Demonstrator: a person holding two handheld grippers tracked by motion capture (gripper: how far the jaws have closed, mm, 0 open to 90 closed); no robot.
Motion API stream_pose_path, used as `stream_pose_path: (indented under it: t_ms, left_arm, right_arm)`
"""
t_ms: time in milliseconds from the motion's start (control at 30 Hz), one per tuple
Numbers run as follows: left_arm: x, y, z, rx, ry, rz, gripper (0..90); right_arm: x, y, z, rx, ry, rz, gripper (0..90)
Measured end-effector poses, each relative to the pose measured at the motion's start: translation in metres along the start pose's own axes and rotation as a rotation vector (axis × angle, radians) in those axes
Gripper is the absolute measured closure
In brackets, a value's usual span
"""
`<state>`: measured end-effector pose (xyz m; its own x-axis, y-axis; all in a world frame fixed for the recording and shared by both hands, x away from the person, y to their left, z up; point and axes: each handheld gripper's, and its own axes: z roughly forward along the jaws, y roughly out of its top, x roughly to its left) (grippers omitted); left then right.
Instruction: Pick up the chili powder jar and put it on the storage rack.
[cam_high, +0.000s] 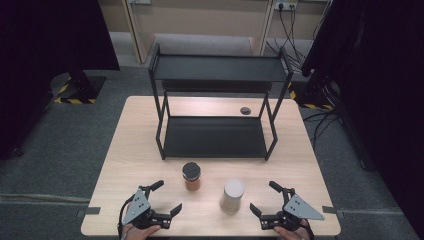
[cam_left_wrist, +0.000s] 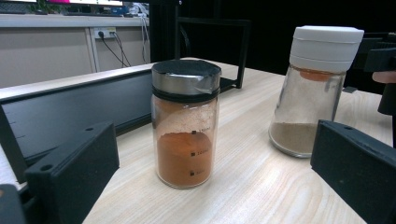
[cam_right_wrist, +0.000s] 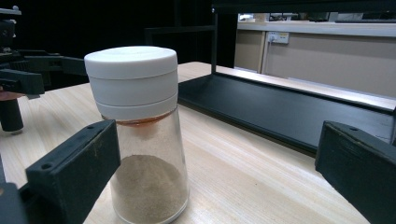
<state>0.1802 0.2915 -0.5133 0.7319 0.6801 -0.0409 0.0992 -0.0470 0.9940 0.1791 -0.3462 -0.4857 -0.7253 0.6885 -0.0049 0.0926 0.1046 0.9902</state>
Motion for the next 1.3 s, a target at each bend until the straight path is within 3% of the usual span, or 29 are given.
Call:
stream_pose_path:
  t_ms: [267, 533, 967, 1300]
  left_arm:
    - [0.002, 0.0, 0.005, 0.001, 0.0, -0.023, 0.5]
    - [0.003, 0.004, 0.013, 0.014, -0.007, -0.02, 0.5]
    - [0.006, 0.013, 0.036, 0.028, -0.005, 0.012, 1.0]
    - [0.013, 0.019, 0.05, 0.054, 0.004, 0.014, 1.0]
  right_arm:
    - [0.0, -0.001, 0.0, -0.001, -0.005, 0.011, 0.4]
    - [-0.001, -0.001, 0.0, -0.007, -0.01, 0.016, 0.4]
    - [-0.002, -0.001, -0.001, -0.007, -0.011, 0.022, 0.4]
    - [-0.002, -0.002, -0.001, -0.011, -0.013, 0.024, 0.4]
